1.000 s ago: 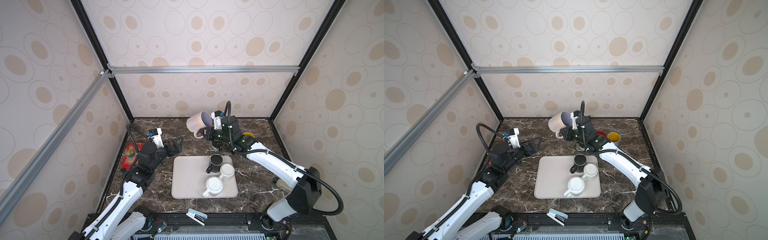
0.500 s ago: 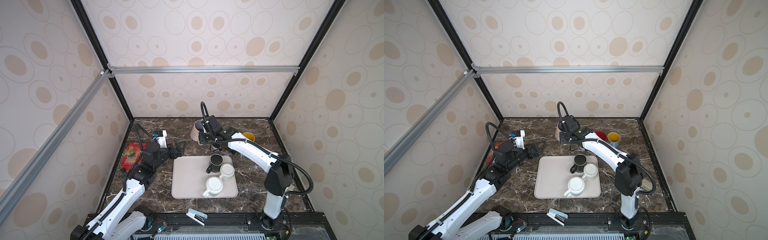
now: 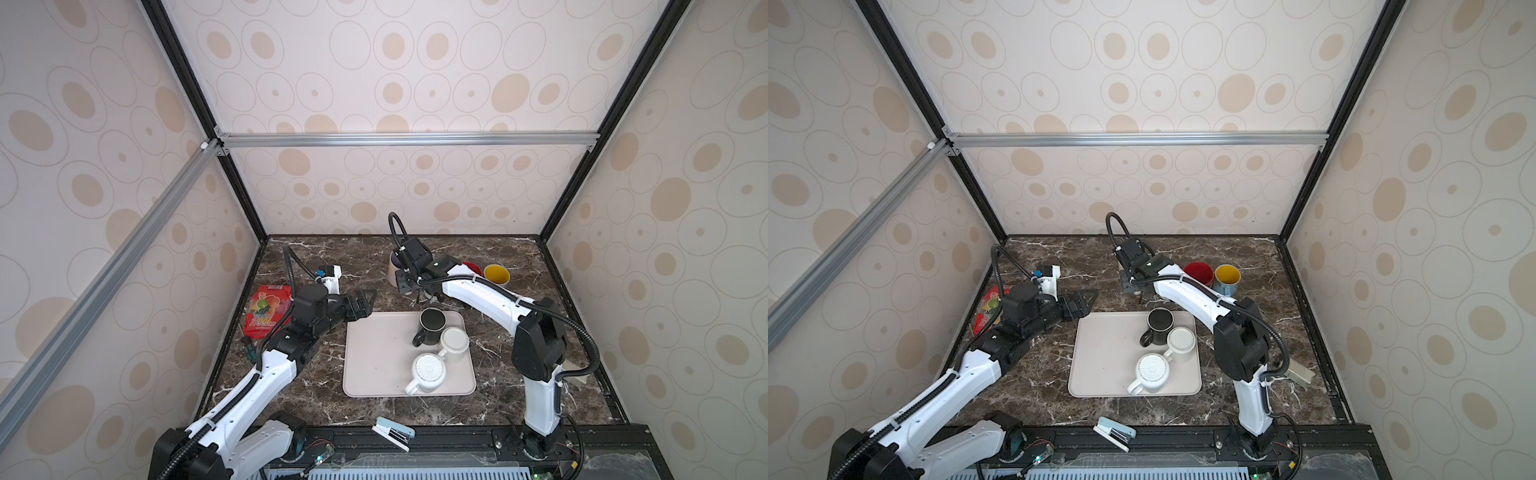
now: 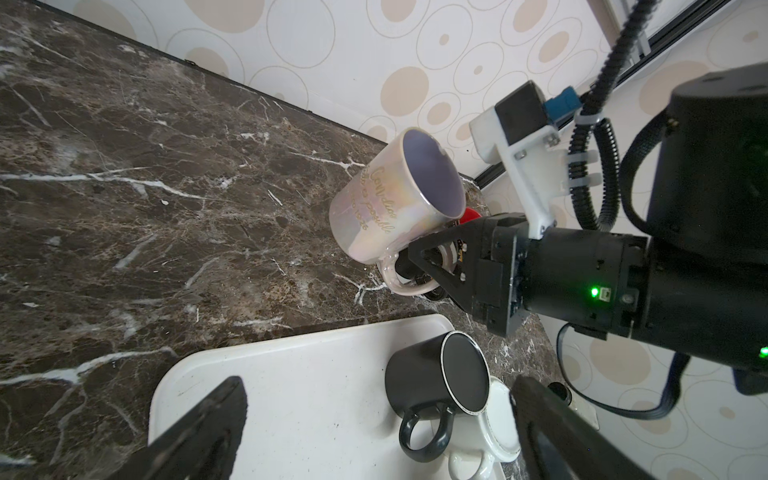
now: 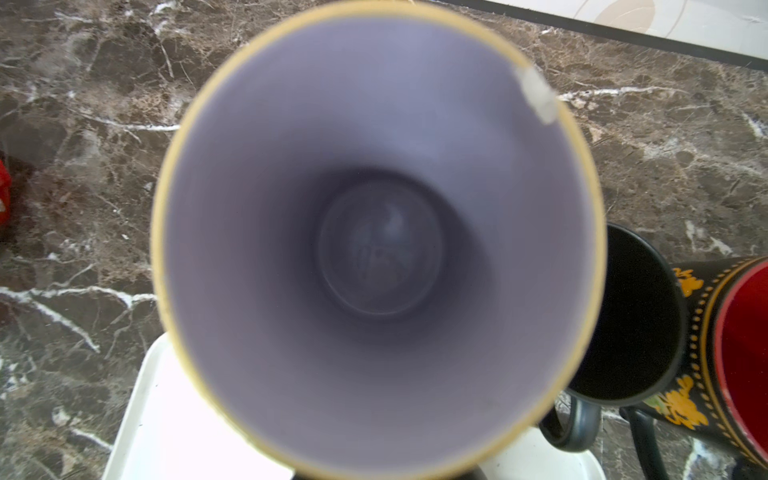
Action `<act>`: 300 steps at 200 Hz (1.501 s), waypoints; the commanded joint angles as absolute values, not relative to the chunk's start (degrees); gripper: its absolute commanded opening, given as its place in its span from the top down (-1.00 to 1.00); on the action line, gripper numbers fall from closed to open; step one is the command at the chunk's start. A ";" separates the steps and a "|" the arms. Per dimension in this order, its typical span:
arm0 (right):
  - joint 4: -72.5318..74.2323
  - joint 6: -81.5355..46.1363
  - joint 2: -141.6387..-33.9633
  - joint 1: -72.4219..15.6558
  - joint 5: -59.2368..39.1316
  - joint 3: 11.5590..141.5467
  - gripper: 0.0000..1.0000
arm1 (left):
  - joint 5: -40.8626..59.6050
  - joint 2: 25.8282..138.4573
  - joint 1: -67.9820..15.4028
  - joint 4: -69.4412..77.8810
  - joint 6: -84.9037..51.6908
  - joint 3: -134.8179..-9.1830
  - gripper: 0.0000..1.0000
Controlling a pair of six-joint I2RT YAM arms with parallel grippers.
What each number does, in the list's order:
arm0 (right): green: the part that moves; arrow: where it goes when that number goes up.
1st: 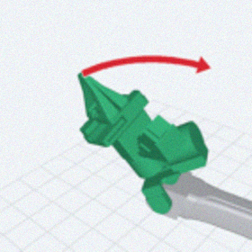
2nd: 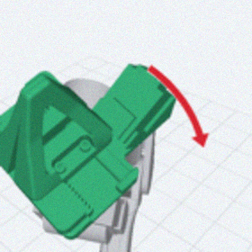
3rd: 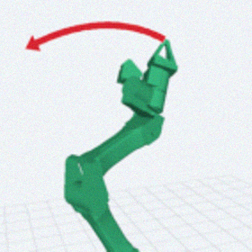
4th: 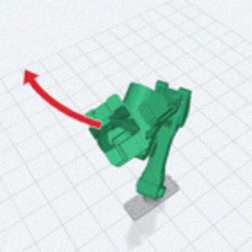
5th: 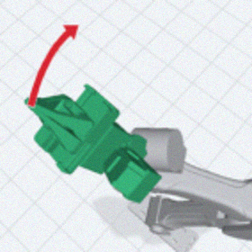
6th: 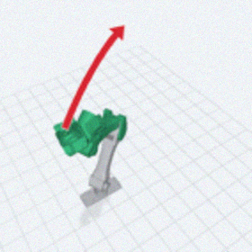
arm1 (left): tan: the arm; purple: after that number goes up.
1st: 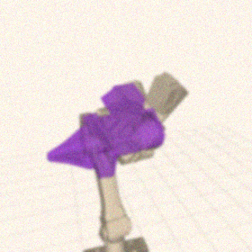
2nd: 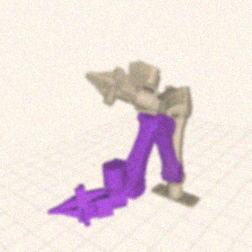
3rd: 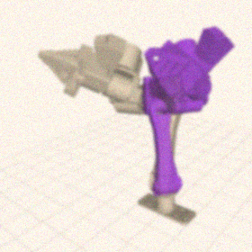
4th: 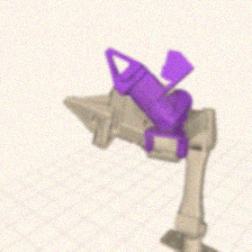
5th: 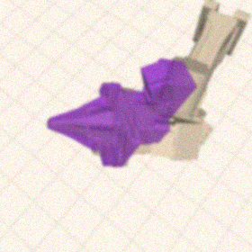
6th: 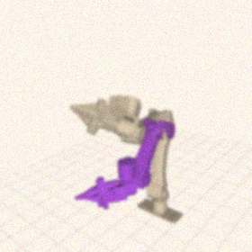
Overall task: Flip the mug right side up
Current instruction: 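Carry the pink mug toward the other mugs with the right gripper while the left withdraws, then lower the pink mug upright beside the black mug and open the right gripper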
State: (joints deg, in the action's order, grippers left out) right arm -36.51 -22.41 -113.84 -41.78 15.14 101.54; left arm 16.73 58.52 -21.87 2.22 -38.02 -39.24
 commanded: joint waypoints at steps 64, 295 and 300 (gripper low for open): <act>-33.91 -21.26 -117.63 -41.88 23.11 103.59 1.00 | 16.78 58.27 -21.88 2.10 -35.93 -37.91 -1.00; -27.58 -31.29 -118.11 -41.14 23.88 93.98 1.00 | 18.42 61.77 -21.90 4.65 -34.90 -37.82 -1.00; -27.61 -31.37 -118.08 -41.14 23.76 93.86 1.00 | 18.66 61.95 -21.96 4.68 -34.87 -37.90 -1.00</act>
State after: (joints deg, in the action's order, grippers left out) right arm -29.95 -29.67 -120.09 -41.23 22.33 94.80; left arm 17.65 61.17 -21.91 3.73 -36.71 -36.86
